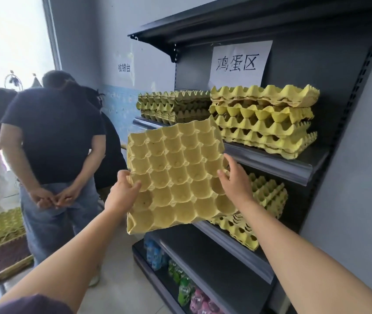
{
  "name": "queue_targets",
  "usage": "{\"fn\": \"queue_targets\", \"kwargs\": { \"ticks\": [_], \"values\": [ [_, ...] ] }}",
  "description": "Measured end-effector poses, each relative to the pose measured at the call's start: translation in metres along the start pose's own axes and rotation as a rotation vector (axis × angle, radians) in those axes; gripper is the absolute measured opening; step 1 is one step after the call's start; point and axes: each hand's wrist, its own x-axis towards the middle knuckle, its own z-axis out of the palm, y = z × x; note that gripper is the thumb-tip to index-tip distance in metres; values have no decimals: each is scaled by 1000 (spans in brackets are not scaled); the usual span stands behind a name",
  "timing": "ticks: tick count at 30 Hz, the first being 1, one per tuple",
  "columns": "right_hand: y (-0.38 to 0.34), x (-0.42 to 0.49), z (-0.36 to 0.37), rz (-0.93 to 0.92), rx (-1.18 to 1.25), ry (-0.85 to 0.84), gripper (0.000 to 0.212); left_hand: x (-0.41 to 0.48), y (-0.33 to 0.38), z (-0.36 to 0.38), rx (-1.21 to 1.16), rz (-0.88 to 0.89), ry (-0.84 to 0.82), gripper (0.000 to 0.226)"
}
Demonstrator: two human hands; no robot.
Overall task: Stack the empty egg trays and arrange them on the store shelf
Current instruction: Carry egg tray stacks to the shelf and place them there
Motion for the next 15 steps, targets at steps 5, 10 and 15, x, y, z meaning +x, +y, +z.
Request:
{"fn": "queue_targets", "kwargs": {
  "ticks": [5, 10, 15],
  "values": [
    [-22, 67, 19, -77, 163, -99, 60, 48, 12, -10, -122, 20, 113, 54],
    [-36, 114, 45, -104, 168, -59, 58, 97, 21, -14, -145, 40, 136, 65],
    [-47, 165, 74, -57, 236, 32, 56, 162, 38, -19, -176, 175, 155, 62]
  ]
}}
